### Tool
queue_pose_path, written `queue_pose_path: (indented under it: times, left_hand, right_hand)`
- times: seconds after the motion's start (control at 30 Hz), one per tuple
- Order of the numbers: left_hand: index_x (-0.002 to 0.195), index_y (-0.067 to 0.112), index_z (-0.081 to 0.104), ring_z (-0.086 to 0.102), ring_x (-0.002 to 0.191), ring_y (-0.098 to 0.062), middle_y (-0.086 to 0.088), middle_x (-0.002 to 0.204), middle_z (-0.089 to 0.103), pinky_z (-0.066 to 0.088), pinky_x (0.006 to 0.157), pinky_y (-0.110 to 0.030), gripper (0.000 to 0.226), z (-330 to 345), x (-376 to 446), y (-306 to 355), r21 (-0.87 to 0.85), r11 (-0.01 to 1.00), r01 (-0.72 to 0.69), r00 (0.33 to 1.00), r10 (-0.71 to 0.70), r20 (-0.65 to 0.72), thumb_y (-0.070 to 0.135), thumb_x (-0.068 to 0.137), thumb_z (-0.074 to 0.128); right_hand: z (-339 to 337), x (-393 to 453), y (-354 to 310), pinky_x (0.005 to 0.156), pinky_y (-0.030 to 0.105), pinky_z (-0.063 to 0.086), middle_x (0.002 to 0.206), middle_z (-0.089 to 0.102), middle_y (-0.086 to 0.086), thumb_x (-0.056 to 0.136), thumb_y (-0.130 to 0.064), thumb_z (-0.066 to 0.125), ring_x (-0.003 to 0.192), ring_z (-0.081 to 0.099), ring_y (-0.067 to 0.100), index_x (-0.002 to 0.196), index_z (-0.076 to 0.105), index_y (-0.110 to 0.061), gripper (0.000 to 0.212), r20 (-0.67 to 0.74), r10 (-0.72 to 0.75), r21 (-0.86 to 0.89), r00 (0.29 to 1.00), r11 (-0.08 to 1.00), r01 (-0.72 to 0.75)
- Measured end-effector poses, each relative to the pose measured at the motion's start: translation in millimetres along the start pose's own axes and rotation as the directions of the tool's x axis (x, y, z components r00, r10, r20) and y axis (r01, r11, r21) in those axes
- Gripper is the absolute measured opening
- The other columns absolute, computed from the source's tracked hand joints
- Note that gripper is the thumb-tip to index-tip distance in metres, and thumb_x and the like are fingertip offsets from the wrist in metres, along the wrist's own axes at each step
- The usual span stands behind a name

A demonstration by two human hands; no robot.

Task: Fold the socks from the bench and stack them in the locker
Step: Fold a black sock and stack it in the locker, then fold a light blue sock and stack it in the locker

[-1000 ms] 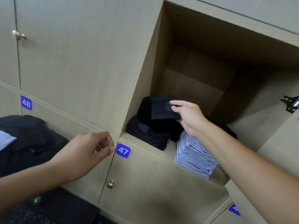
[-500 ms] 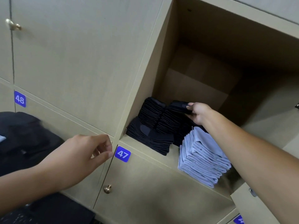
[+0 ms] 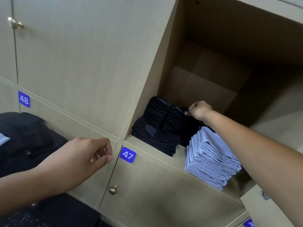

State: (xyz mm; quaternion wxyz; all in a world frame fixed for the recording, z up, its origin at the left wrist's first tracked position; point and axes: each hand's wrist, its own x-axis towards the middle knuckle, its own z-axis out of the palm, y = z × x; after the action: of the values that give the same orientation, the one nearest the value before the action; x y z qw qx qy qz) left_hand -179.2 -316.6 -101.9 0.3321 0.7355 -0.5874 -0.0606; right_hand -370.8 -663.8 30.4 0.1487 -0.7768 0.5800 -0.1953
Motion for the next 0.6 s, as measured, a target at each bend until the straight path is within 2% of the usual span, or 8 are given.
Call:
queue_pose_path:
  times: [0.13, 0.23, 0.33, 0.4, 0.53, 0.6]
  left_hand:
    - [0.092, 0.041, 0.056, 0.058, 0.090, 0.013, 0.045, 0.100, 0.058, 0.043, 0.067, -0.012, 0.008, -2, -1, 0, 0.007, 1.000, 0.002, 1.000, -0.002, -0.006, 0.046, 0.095, 0.062]
    - [0.094, 0.043, 0.055, 0.060, 0.089, 0.011, 0.041, 0.098, 0.061, 0.045, 0.069, -0.014, 0.008, -4, -2, -3, 0.005, 1.000, -0.001, 1.000, 0.001, -0.015, 0.048, 0.094, 0.061]
    - [0.095, 0.044, 0.054, 0.060, 0.090, 0.010, 0.041, 0.099, 0.061, 0.049, 0.072, -0.018, 0.008, -6, -4, -5, 0.015, 1.000, -0.001, 1.000, 0.002, -0.012, 0.050, 0.094, 0.060]
    - [0.096, 0.044, 0.054, 0.060, 0.089, 0.010, 0.041, 0.099, 0.062, 0.050, 0.073, -0.019, 0.009, -7, -5, -6, 0.020, 1.000, -0.004, 1.000, 0.004, -0.011, 0.051, 0.094, 0.060]
    - [0.096, 0.044, 0.054, 0.060, 0.089, 0.010, 0.039, 0.096, 0.063, 0.049, 0.072, -0.018, 0.009, -9, -8, -6, 0.035, 0.999, 0.000, 1.000, 0.001, -0.021, 0.051, 0.093, 0.061]
    - [0.096, 0.044, 0.055, 0.060, 0.087, 0.010, 0.033, 0.092, 0.066, 0.050, 0.073, -0.019, 0.009, -12, -9, -7, 0.041, 0.999, 0.007, 1.000, -0.006, -0.027, 0.051, 0.093, 0.061]
  right_hand:
    - [1, -1, -2, 0.088, 0.027, 0.046, 0.120, 0.068, 0.008, 0.092, -0.029, 0.073, 0.114, 0.062, 0.026, 0.114, 0.070, -0.011, 0.028, 0.049, -0.037, -0.109, 0.998, 0.993, 0.042]
    - [1, -4, -3, 0.092, 0.030, 0.047, 0.120, 0.066, 0.006, 0.094, -0.034, 0.070, 0.114, 0.060, 0.026, 0.118, 0.066, -0.011, 0.033, 0.075, -0.085, -0.150, 0.994, 0.984, 0.095]
    - [4, -8, -2, 0.085, 0.029, 0.041, 0.114, 0.061, 0.003, 0.097, -0.037, 0.066, 0.105, 0.056, 0.022, 0.120, 0.059, -0.012, 0.035, 0.114, -0.135, -0.188, 0.984, 0.970, 0.155]
    - [5, -9, -2, 0.085, 0.029, 0.040, 0.116, 0.060, 0.004, 0.098, -0.039, 0.063, 0.108, 0.055, 0.023, 0.120, 0.056, -0.014, 0.034, 0.133, -0.142, -0.224, 0.981, 0.960, 0.170]
    - [5, -9, -4, 0.104, 0.035, 0.042, 0.123, 0.061, 0.008, 0.100, -0.043, 0.057, 0.128, 0.048, 0.031, 0.116, 0.057, -0.018, 0.030, 0.138, -0.111, -0.282, 0.984, 0.948, 0.147]
    - [3, -11, -6, 0.104, 0.037, 0.044, 0.123, 0.062, 0.010, 0.099, -0.044, 0.057, 0.128, 0.047, 0.032, 0.111, 0.060, -0.018, 0.029, 0.126, -0.114, -0.277, 0.985, 0.950, 0.145]
